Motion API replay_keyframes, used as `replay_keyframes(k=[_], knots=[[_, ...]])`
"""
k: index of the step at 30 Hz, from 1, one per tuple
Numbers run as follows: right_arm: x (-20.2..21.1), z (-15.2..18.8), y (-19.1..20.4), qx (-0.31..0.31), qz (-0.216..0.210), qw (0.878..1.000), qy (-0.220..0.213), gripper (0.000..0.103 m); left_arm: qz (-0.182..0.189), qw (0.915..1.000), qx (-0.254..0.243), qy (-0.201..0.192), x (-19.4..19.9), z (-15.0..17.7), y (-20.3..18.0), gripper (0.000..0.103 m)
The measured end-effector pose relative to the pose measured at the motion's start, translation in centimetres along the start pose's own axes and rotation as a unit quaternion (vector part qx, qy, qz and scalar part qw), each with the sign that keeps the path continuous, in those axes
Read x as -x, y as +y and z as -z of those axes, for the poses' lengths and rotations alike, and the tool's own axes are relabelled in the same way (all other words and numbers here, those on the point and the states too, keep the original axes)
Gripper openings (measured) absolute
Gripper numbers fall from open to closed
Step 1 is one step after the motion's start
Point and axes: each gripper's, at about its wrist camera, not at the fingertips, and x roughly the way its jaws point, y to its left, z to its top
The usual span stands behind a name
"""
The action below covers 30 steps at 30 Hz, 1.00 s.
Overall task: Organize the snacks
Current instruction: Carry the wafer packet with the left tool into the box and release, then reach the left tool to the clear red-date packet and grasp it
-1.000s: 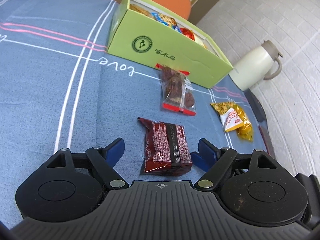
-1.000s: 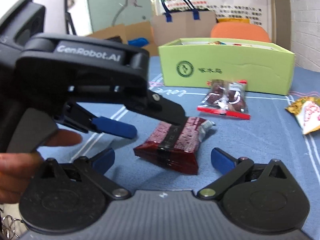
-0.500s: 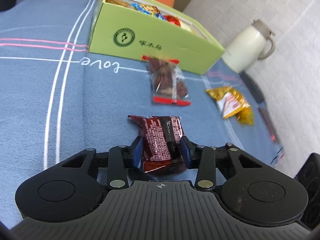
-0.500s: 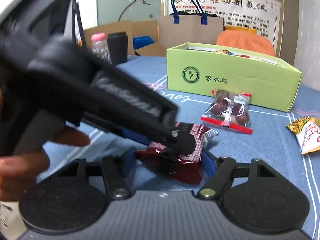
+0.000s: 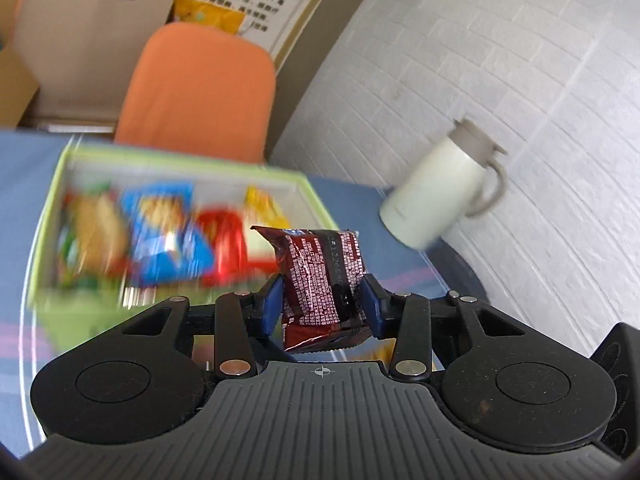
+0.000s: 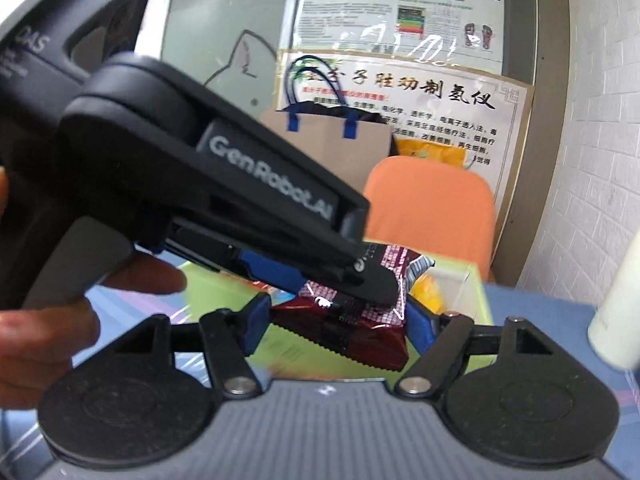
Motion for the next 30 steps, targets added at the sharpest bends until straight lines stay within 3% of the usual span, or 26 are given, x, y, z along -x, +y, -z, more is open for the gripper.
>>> replay_keyframes(k=[5,8,10,11,15,19,24,30], knots=[[-6.8,-0.3,-4.8,-0.041,-0.008,0.998,0.047,0.078,-0.037,0.9989,-0.009,0.029,-7.2,-3.8,0.9,0.022],[-9.5,0.4,-5.7,-0.043,-0.013,0.996,0.076,0.080,-0.062,0.9969,-0.014,0.047,-10.5,-4.0,1.9,0.023],[-9.8,0.7,-6.0,-0.053,-0.023,0.996,0.073,0.084,-0.068,0.9965,-0.029,0.039,-11.1,-3.6,2.1,0.025],[-9.9,0.9,-6.1,-0.055,-0.022,0.996,0.074,0.088,-0.070,0.9963,-0.038,0.034,-11.0,-3.4,2.1,0.026],[-9.1,0.7,-6.0,-0.054,-0.017,0.997,0.061,0.094,-0.075,0.9948,-0.065,0.019,-9.9,-2.6,1.0,0.049],[-4.9,0.5,-5.0,-0.052,0.004,0.998,0.027,0.101,-0.078,0.9931,-0.087,-0.010,-6.6,-1.5,-0.7,0.053],[0.3,1.0,-3.5,-0.050,0.031,0.998,0.000,0.101,-0.067,0.9925,-0.095,-0.040,-2.0,-0.1,-2.6,0.061],[3.2,2.9,-1.3,-0.056,0.027,0.998,0.016,0.101,-0.061,0.9915,-0.103,-0.051,2.0,2.4,-4.2,0.065]])
